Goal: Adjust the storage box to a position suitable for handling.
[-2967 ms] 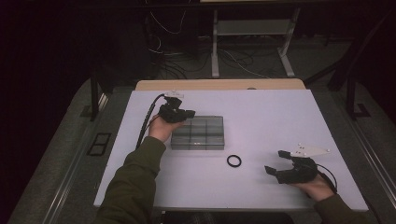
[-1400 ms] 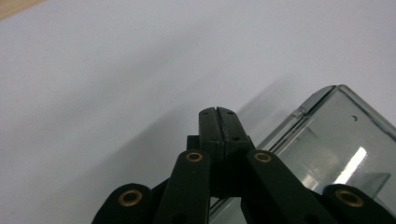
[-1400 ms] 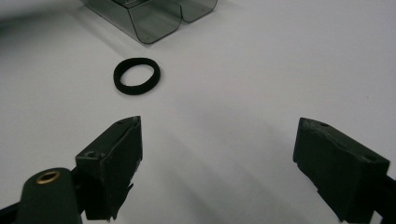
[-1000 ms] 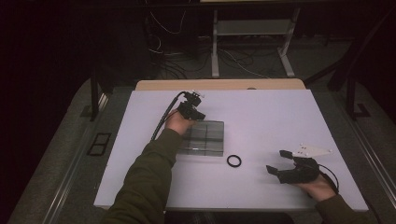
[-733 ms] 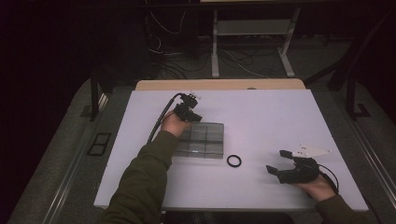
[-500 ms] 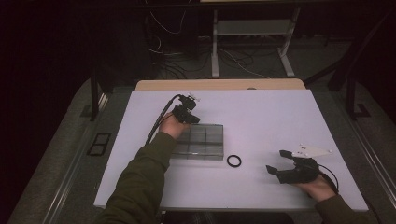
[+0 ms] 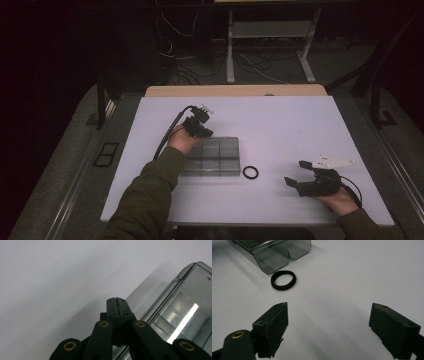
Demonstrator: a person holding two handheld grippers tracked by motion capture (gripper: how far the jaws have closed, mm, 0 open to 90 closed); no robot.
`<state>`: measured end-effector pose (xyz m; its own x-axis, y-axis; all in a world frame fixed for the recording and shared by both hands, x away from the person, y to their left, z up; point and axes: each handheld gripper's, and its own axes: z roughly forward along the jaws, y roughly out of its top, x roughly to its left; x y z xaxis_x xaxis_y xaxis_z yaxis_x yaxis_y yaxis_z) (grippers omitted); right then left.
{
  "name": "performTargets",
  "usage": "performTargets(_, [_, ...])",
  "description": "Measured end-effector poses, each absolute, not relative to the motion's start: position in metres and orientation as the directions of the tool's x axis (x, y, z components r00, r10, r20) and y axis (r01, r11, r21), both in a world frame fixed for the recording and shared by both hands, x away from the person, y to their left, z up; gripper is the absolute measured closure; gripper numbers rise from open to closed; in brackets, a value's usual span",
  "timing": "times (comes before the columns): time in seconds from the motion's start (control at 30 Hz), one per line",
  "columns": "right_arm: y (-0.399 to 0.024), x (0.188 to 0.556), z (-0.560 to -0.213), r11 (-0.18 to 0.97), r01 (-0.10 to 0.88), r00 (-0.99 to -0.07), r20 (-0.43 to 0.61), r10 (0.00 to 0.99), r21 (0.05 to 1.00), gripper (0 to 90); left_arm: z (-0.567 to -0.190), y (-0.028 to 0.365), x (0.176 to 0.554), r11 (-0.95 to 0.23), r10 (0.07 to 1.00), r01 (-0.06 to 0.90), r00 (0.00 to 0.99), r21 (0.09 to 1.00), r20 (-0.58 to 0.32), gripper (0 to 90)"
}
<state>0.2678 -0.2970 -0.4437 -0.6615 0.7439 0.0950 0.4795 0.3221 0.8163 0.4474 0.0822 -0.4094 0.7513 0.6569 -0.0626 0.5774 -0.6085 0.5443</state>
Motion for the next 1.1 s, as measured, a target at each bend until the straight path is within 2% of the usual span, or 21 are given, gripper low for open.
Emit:
performTargets(0.3, [-0.297, 0.268, -0.443, 0.32, 0.474, -0.662, 0.092, 0.744, 0.82, 14.7, -0.41, 0.073, 0.434, -0.656, 0.619, 0.536, 0.785, 0.532, -0.028, 89.0])
performTargets(1.1, [-0.296, 0.268, -0.442, 0.326, 0.465, -0.668, 0.085, 0.739, 0.823, 14.7, -0.411, 0.077, 0.406, -0.645, 0.588, 0.515, 0.806, 0.565, -0.063, 89.0])
